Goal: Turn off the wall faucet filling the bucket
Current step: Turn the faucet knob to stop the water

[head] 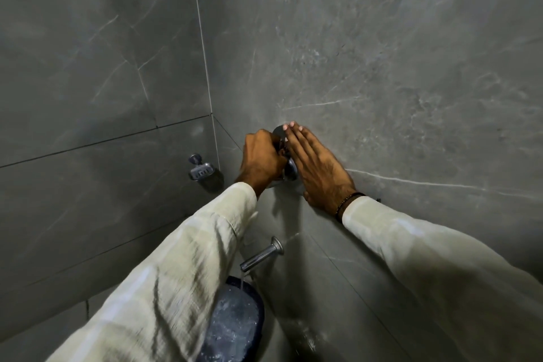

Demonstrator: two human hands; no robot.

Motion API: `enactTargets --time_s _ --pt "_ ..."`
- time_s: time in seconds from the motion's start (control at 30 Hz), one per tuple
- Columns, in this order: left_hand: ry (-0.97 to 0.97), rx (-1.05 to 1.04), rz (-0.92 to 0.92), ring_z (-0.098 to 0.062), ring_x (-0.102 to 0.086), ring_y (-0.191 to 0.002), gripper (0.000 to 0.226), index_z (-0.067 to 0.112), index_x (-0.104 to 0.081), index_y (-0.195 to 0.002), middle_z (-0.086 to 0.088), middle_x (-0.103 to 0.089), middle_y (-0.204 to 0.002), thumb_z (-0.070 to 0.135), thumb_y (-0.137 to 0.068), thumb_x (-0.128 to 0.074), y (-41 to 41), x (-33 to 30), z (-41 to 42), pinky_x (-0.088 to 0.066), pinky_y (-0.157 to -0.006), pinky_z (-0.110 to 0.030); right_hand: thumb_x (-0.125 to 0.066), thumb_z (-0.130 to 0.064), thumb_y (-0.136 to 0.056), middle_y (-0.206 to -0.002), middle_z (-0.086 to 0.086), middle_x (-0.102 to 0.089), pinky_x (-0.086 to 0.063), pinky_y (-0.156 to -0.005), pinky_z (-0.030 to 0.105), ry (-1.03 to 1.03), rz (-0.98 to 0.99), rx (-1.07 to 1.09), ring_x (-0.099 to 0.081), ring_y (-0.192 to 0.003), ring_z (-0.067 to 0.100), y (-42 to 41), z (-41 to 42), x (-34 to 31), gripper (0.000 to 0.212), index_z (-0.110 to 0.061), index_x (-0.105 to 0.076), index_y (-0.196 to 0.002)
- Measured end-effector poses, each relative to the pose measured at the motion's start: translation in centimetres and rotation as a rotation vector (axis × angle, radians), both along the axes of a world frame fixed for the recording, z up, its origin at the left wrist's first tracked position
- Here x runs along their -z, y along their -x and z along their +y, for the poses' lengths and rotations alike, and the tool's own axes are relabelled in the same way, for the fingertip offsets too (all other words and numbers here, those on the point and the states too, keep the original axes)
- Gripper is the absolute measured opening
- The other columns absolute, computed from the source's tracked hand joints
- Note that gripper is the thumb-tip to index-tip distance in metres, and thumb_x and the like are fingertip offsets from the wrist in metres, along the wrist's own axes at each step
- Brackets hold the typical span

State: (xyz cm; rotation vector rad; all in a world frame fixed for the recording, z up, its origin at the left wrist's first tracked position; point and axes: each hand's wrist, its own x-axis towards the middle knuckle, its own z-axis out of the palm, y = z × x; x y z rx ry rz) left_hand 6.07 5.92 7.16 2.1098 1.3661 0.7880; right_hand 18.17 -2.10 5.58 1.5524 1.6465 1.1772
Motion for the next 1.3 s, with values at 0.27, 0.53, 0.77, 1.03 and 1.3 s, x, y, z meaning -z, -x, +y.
enactTargets --time_s 0.27,0.53,0.77,1.03,1.3 --pt "-0.169 0.038 -0.045 -0.018 -0.061 -0.065 0.009 0.003 -0.075 -0.093 -0.014 -0.074 -0.085 0.007 -0.085 -0.074 0.2 1.0 -1.7 -0.045 -0.061 -0.022 -0.021 -0.069 -0.101 -0.168 0.041 0.018 0.011 -0.130 0.061 0.003 -0.014 0.012 0.013 -0.160 0.053 0.1 0.1 0.1 0.105 0.010 0.009 -0.163" --pt "-0.477 0.121 0.116 -0.040 -0.060 -0.100 0.032 -0.003 -0.068 -0.118 -0.023 -0.070 -0.107 0.005 -0.088 -0.067 0.7 3.4 -2.2 -0.049 -0.086 -0.045 -0.021 -0.067 -0.101 -0.167 0.042 0.018 0.007 -0.132 0.060 -0.003 -0.014 -0.013 0.013 -0.160 0.053 -0.1 0.2 0.5 0.105 0.014 0.013 -0.159" --pt "-0.604 0.194 0.296 -0.040 -0.065 -0.102 0.044 -0.003 -0.066 -0.125 -0.023 -0.071 -0.111 0.005 -0.082 -0.074 1.7 4.3 -1.2 -0.052 -0.090 -0.046 -0.027 -0.070 -0.099 -0.166 0.045 0.018 0.009 -0.131 0.062 -0.018 -0.017 -0.018 0.012 -0.159 0.056 -0.2 0.7 1.2 0.111 0.016 0.013 -0.156" --pt "-0.476 0.228 0.313 -0.035 -0.052 -0.130 0.052 0.013 -0.046 -0.148 -0.015 -0.057 -0.145 0.027 -0.099 -0.054 3.7 2.6 -2.8 -0.044 -0.103 -0.045 -0.028 -0.065 -0.103 -0.172 0.032 0.019 0.020 -0.124 0.058 0.029 0.048 0.032 0.017 -0.161 0.046 0.2 -0.7 -0.1 0.102 0.007 0.015 -0.161" --pt "-0.503 0.288 0.489 -0.027 -0.001 -0.158 0.072 0.017 -0.007 -0.162 -0.006 -0.004 -0.172 0.054 -0.103 -0.023 6.6 0.2 -7.2 -0.006 -0.127 -0.052 -0.037 -0.073 -0.094 -0.174 0.029 0.017 0.004 -0.133 0.053 0.001 0.252 0.131 0.015 -0.163 0.042 0.6 -9.0 -4.5 0.116 0.005 0.011 -0.165"
